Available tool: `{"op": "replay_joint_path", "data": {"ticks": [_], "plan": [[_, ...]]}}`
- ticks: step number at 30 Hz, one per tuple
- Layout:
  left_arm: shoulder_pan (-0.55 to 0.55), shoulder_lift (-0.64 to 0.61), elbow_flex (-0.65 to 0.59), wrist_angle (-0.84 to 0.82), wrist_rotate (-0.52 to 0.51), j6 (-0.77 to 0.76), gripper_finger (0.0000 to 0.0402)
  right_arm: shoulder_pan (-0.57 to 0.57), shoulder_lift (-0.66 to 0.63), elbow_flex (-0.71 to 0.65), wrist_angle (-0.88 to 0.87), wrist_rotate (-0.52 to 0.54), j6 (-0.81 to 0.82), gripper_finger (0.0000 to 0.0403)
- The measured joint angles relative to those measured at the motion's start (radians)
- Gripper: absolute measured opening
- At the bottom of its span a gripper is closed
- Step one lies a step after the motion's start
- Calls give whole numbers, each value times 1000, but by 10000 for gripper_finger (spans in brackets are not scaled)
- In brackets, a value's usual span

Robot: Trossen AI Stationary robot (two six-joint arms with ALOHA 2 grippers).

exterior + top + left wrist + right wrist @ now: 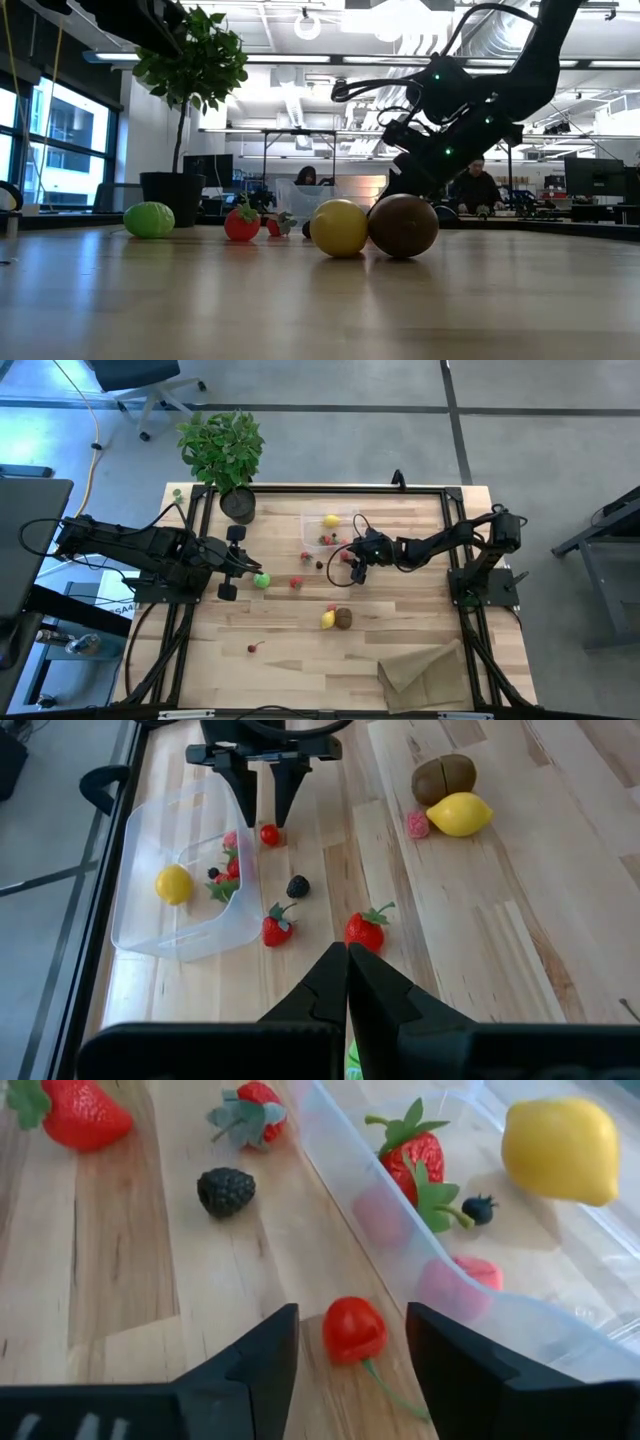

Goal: Pick and placing Produce into tupperware
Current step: Put the top right cherry into the transparent bin

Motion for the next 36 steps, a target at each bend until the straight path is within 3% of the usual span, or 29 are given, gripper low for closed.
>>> {"op": "replay_joint_path", "data": {"ticks": [19,26,36], "plan": [[0,0,0,0,0,0,3,0,2,0,-6,-3,10,194],[0,0,0,0,0,0,3,0,74,0,61,-4,34,194],[0,0,0,0,0,0,3,0,80,0,89,18,45,193]]}}
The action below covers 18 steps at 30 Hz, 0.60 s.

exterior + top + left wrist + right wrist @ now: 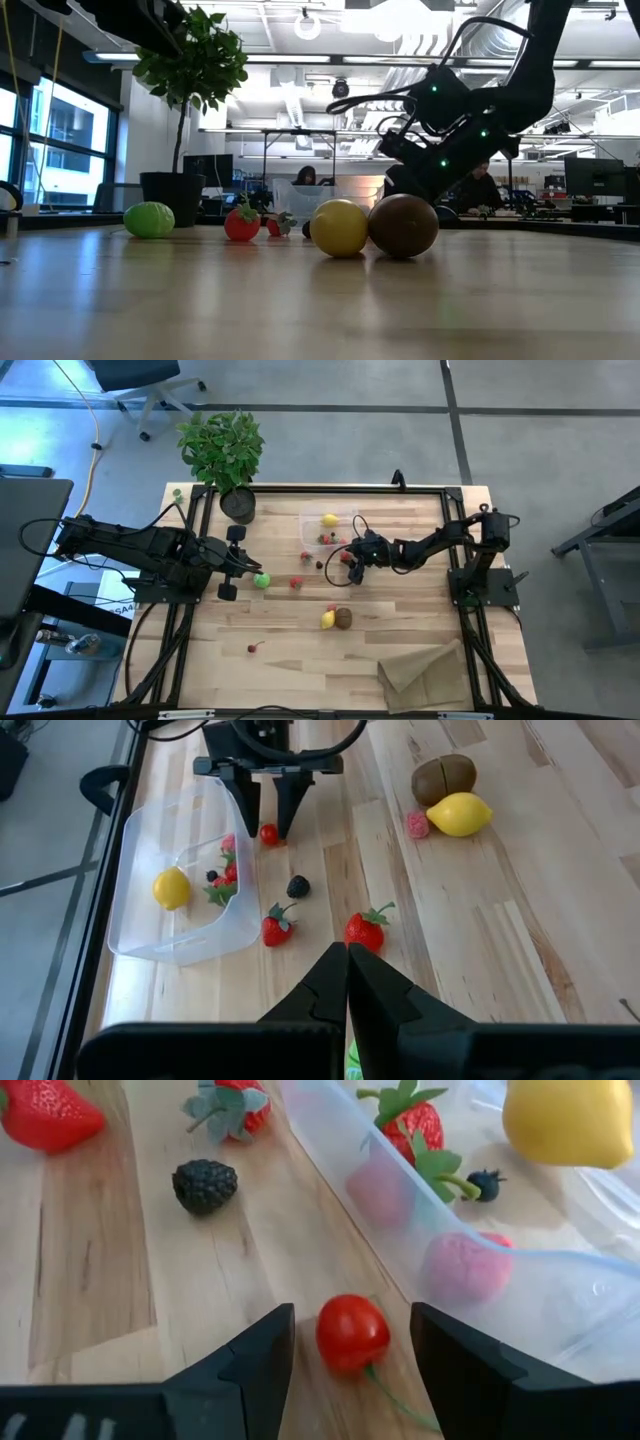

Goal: Pick and placing Produce into tupperware
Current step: Put the top right cherry into the transparent bin

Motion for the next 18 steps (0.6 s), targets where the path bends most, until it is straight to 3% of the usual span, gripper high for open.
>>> {"op": "replay_joint_path", "data": {"ticks": [18], "plan": [[0,0,0,0,0,0,3,0,0,0,-34,35,0,191]]}}
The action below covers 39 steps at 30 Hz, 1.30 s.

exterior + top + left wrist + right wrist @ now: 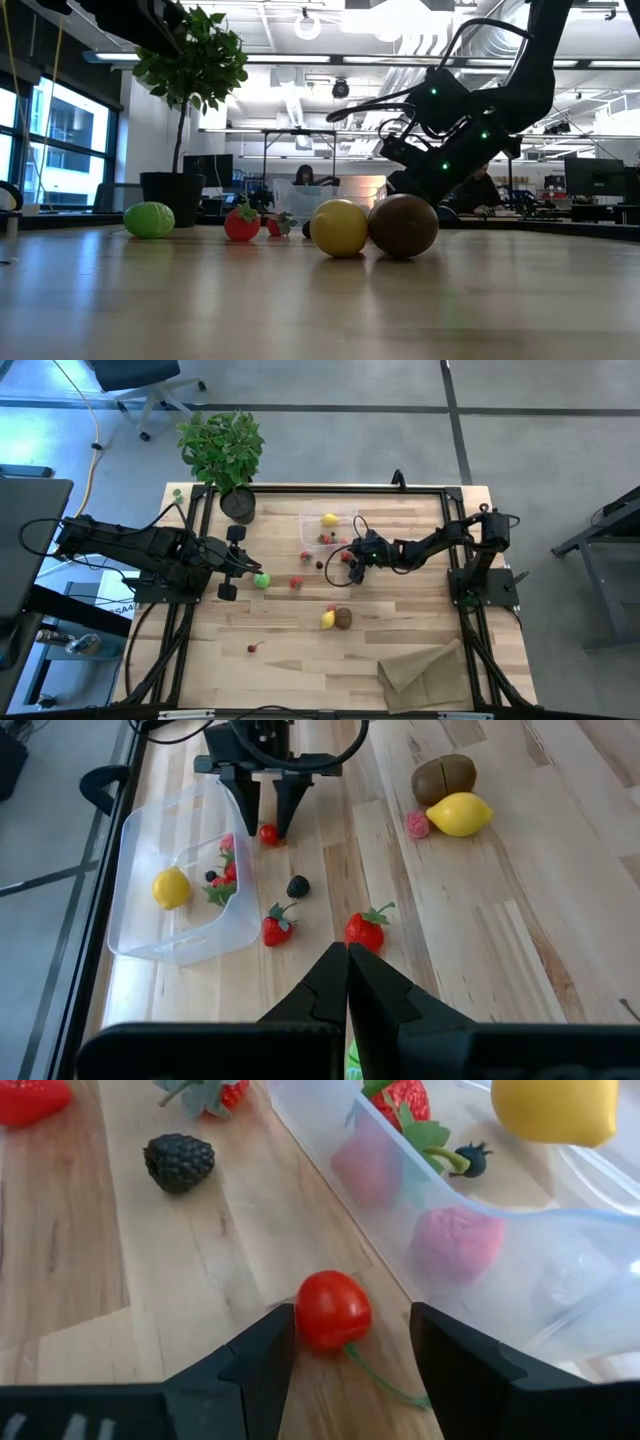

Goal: Pick and placing Produce into tupperware
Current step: Put the top right cherry into the transparent bin

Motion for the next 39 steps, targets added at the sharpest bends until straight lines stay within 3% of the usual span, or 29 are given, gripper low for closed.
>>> {"op": "replay_joint_path", "data": {"ticks": [10,30,39], "plan": [[0,0,0,0,0,0,3,0,0,0,13,-31,-15,151],[0,0,0,0,0,0,3,1,0,0,14,-55,-16,146],[0,0,0,0,0,0,3,3,0,0,15,-61,-4,104]]}}
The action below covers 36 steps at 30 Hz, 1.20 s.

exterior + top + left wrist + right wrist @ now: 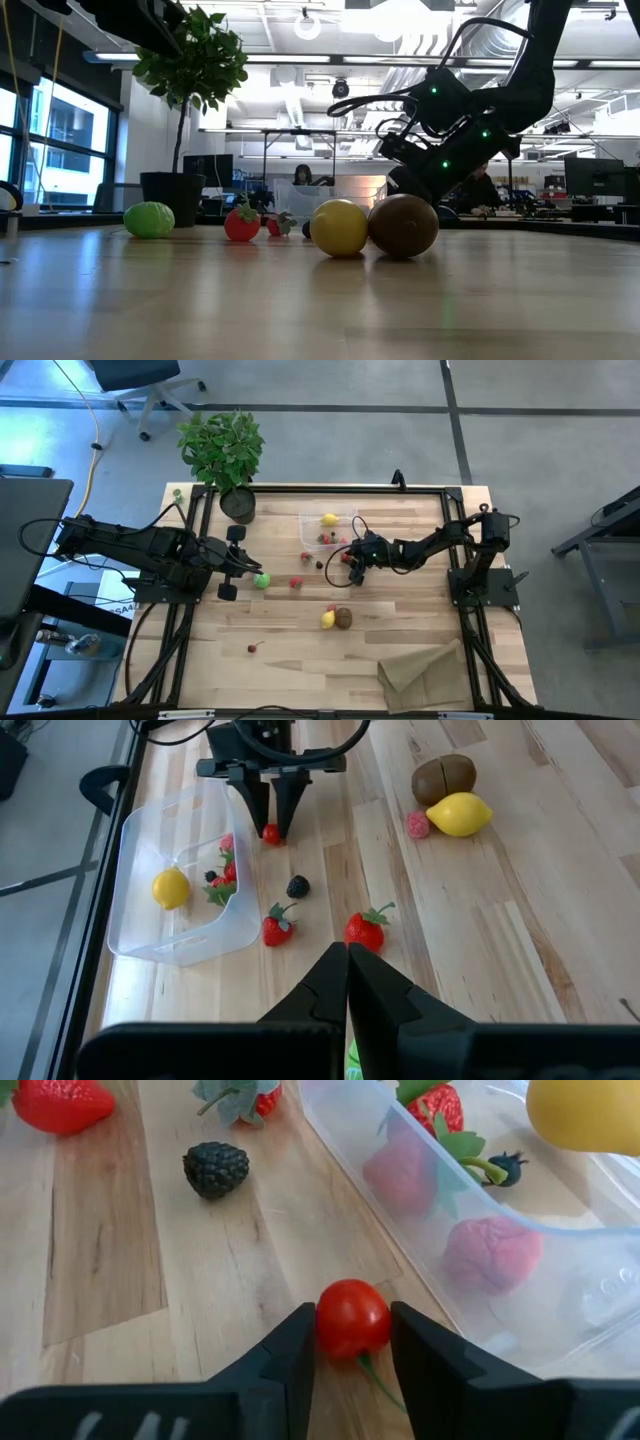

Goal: Pick and placing Produce into tupperware
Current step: Put the top right cherry into the transparent bin

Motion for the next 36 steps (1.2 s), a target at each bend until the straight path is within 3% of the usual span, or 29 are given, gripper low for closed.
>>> {"op": "replay_joint_path", "data": {"ticks": [23,36], "plan": [[0,0,0,0,0,0,3,0,0,0,12,-49,4,98],[0,0,0,0,0,0,3,1,-9,0,56,-149,4,98]]}}
